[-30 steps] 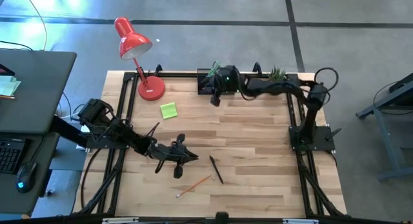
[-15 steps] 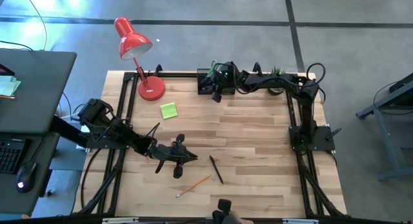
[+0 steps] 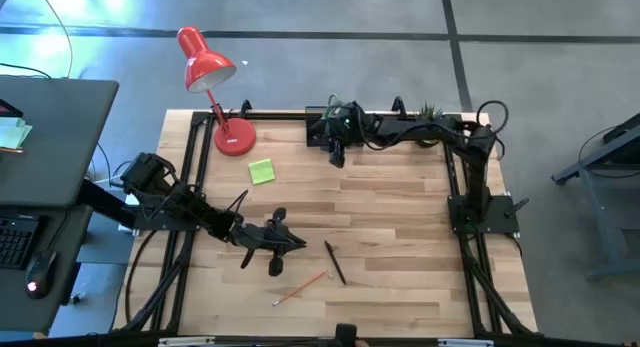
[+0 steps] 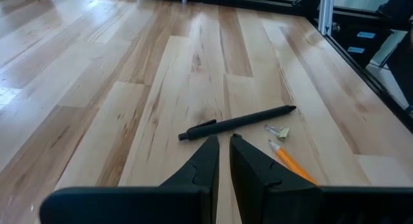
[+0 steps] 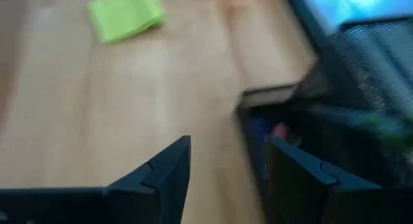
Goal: Pick and place office supplies into organizer
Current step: Put the black pen into the desk organizer
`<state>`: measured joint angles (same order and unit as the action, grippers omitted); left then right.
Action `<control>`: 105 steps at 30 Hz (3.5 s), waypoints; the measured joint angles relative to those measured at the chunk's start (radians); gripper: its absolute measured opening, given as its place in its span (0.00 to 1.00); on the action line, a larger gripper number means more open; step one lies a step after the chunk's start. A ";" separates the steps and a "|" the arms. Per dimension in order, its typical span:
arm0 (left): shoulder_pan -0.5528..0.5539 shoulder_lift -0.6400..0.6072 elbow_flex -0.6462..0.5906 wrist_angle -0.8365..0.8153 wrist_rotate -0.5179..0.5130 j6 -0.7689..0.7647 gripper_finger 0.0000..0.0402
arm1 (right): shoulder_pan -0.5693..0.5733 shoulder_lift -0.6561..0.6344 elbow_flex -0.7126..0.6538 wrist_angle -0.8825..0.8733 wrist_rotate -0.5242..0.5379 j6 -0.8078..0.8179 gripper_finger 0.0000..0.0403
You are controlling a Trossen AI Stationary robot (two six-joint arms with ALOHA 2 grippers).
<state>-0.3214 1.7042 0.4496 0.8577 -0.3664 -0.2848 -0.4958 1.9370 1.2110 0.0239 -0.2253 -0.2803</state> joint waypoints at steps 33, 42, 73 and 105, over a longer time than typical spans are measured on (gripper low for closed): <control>0.000 0.000 0.000 -0.060 0.016 -0.165 0.06 | 0.692 -0.089 -0.018 -0.345 0.100 0.903 0.34; 0.000 0.000 0.000 -0.111 0.020 -0.169 0.06 | 0.756 -0.029 0.007 -0.350 0.234 1.092 0.34; -0.016 0.000 0.000 -0.128 0.045 -0.164 0.06 | 0.871 0.219 0.335 -0.787 0.397 1.160 0.34; -0.028 0.000 0.000 -0.128 0.036 -0.169 0.06 | 0.805 0.223 0.347 -0.830 0.374 0.793 0.02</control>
<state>-0.3492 1.7042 0.4492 0.7299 -0.3309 -0.4541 0.3095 2.1597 1.5577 -0.8059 0.1486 0.5123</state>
